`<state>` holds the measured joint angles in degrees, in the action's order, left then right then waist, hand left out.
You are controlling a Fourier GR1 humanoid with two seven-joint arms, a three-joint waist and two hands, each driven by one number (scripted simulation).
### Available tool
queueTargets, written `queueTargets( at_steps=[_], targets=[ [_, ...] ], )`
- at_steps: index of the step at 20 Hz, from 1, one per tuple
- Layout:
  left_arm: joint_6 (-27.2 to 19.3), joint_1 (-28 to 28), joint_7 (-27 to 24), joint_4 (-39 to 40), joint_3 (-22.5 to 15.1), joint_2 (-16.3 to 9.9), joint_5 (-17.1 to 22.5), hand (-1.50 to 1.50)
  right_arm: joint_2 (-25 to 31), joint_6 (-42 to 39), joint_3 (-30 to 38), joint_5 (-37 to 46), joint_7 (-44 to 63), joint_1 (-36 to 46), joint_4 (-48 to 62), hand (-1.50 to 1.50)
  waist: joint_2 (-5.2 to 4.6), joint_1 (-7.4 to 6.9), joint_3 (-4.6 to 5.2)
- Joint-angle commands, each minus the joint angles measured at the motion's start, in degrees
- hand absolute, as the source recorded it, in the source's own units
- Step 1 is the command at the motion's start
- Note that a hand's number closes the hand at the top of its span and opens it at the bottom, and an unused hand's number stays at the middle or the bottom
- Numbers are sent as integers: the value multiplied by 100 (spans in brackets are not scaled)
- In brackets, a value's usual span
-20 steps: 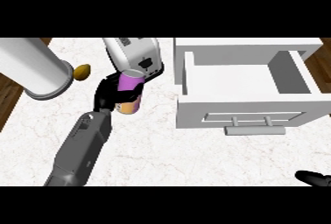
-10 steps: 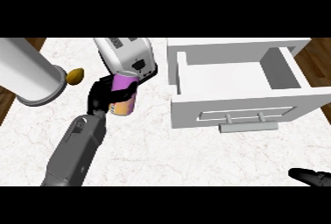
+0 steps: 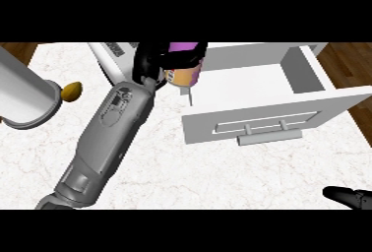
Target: Pick up the can, place it into the drawer and close the drawer
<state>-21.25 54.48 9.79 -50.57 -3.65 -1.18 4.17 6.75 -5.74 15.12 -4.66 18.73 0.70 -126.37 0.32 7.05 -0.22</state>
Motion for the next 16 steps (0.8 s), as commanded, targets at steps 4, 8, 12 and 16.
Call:
queueTargets(
  at_steps=[4, 8, 12, 16],
  targets=[
    [-796, 2404, 803, 961, -490, 115, 269, 150, -63, 168, -131, 228, 177, 55, -156, -150, -115, -127, 13],
    [-1252, 2848, 478, 1671, -646, 117, 580, -150, 130, 55, 140, -47, 230, 50, -249, -150, -143, -65, 8],
    [-1564, 3178, 299, 2160, -847, 118, 843, -150, 191, 125, 77, 132, 201, 320, -74, -150, -174, -49, 6],
    [-1663, 3319, 65, 2406, -954, 118, 1166, -150, 347, 80, -104, 597, 34, 427, -106, -150, -185, -55, 6]
  ],
)
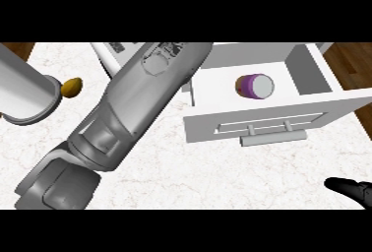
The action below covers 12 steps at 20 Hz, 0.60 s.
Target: Pick up the can, place it into the drawer and close the drawer
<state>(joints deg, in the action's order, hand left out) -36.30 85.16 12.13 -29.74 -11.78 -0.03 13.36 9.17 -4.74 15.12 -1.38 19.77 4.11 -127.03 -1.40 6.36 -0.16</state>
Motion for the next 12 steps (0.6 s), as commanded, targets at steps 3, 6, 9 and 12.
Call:
queueTargets(
  at_steps=[3, 6, 9, 12],
  targets=[
    [-195, 368, -295, 422, -57, 3, 512, -150, 320, -98, -298, 574, -167, 463, 162, -150, -36, -57, 3],
    [-258, 550, -303, 619, 39, 3, 719, -150, 435, -275, -519, 977, -536, 268, 110, -150, -56, 20, -2],
    [-276, 457, -544, 567, -51, 3, 997, -150, 731, -415, -556, 1313, -755, 360, 367, -150, -38, 19, -4],
    [-185, 558, -715, 641, 97, 3, 1163, -150, 974, -342, -811, 1980, -741, 850, 732, -150, -57, -134, 5]
  ],
)
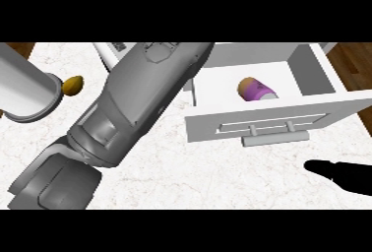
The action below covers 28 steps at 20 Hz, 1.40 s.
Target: Pick up the can, place it into the drawer and close the drawer
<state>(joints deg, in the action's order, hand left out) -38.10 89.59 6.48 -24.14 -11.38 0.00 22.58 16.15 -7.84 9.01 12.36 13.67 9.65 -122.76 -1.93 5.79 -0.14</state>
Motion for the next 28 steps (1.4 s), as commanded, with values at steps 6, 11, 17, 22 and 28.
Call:
queueTargets(
  at_steps=[6, 11, 17, 22, 28],
  targets=[
    [-12, 150, -376, 250, -131, 0, 395, -150, 127, 410, -1119, 2043, -580, 568, 1182, -150, 35, -246, 1],
    [100, 411, -371, 552, 47, 0, 344, -150, 251, 520, -1331, 2626, -802, 1019, 2180, -150, 64, -419, 4],
    [377, 180, -517, 464, 44, 0, 338, -150, -77, 1430, -1816, 3767, -1206, 1265, 3620, -150, 98, -553, 6],
    [358, 307, -310, 422, 220, -228, 304, -150, -321, 2052, -1814, 4229, -1431, 1877, 4829, -150, 130, -608, 8],
    [393, 12, -132, 124, 157, -414, 181, -150, -527, 2816, -1418, 4476, -1604, 2744, 6523, -150, 162, -740, 10]
  ],
)
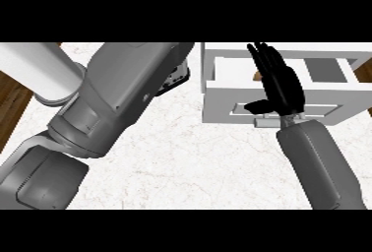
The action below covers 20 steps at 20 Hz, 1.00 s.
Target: Pick up the can, place it into the drawer and close the drawer
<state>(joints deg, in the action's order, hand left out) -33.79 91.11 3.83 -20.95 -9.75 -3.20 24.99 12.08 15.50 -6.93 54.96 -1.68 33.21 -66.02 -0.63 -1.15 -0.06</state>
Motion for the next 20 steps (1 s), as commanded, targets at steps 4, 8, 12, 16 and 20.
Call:
queueTargets(
  at_steps=[4, 8, 12, 16, 20],
  targets=[
    [155, -414, 237, -466, -15, -363, -75, -150, -209, 1182, 406, 473, -59, 989, 1775, -150, 30, -152, 3],
    [335, -296, 602, -679, -55, -601, -109, -150, -247, 1757, 674, 530, -194, 1627, 2701, -150, -2, -266, -2],
    [447, -832, 572, -992, -157, -711, -197, -150, -382, 2168, 727, 739, -136, 2114, 3389, -150, 2, -300, 3],
    [701, -1085, 716, -1327, -172, -1000, -184, -150, -137, 2224, 959, 704, -182, 2666, 3932, -150, -27, -432, 4],
    [446, -1389, 831, -1743, -303, -887, -281, -150, -265, 2486, 988, 834, -40, 3059, 4327, -150, -13, -493, 4]
  ],
)
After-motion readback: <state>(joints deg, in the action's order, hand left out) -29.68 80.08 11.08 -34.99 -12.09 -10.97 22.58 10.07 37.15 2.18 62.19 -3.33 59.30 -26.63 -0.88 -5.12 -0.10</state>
